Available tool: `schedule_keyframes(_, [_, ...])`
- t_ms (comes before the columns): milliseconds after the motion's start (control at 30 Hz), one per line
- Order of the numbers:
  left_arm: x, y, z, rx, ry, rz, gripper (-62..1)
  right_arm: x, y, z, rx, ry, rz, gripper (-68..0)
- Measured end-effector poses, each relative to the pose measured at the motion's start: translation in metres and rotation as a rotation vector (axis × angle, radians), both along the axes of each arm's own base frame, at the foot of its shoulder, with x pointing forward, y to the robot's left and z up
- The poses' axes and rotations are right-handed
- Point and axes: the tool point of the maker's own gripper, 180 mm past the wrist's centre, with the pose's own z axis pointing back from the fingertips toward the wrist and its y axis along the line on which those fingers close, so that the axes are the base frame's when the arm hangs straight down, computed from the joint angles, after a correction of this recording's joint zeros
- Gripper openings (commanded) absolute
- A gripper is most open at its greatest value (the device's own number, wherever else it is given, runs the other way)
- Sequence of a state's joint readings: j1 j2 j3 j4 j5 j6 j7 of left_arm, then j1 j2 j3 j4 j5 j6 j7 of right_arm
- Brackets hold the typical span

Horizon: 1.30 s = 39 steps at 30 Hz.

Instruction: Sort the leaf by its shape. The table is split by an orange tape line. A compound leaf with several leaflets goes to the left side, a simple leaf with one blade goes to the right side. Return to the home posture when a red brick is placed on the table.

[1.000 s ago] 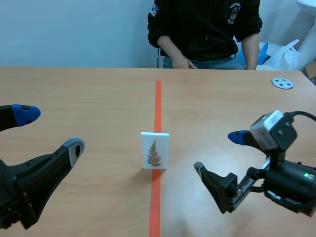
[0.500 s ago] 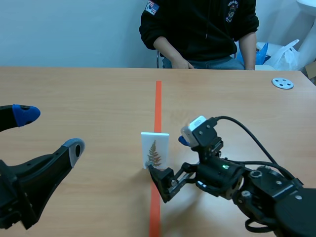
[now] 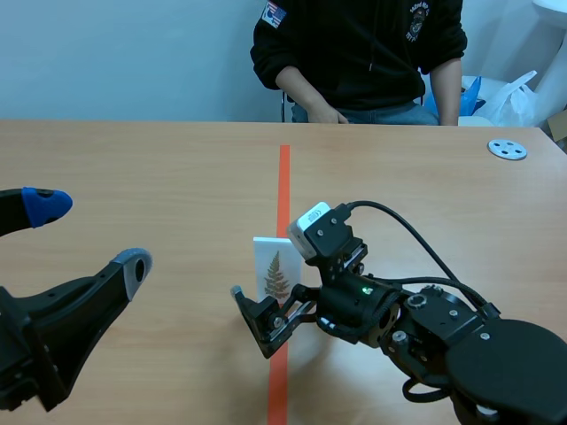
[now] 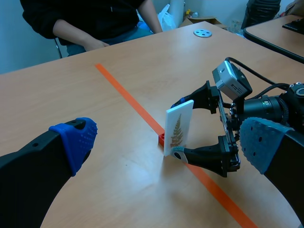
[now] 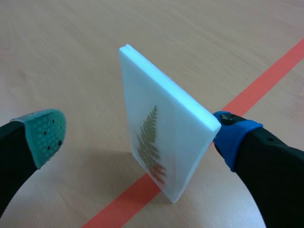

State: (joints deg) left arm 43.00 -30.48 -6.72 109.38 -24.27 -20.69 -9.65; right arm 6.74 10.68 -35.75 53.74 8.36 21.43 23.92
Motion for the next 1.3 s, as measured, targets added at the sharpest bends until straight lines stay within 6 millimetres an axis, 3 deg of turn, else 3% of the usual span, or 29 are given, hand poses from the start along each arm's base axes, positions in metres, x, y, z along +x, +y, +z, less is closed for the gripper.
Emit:
schedule_keyframes(567, [0.0, 0.0, 0.0, 0.004, -0.001, -0.001, 1.4, 0.0, -0.005, -0.002, -0.013, 0.001, -0.001, -56.3])
schedule_keyframes(733, [0.0, 0.0, 0.0, 0.004, -0.001, -0.001, 1.4, 0.001, -0.014, -0.001, -0.013, -0.018, -0.004, -65.2])
schedule_keyframes(967, [0.0, 0.0, 0.0, 0.003, -0.001, -0.001, 1.4, 0.0, -0.015, 0.016, 0.032, -0.067, 0.022, -66.0])
schedule_keyframes(1133, [0.0, 0.0, 0.0, 0.004, -0.001, -0.001, 1.4, -0.002, -0.025, 0.053, 0.073, -0.148, 0.047, -66.0])
schedule_keyframes(1300, [0.0, 0.0, 0.0, 0.004, -0.001, -0.001, 1.4, 0.002, -0.058, 0.091, 0.094, -0.235, 0.01, -66.0])
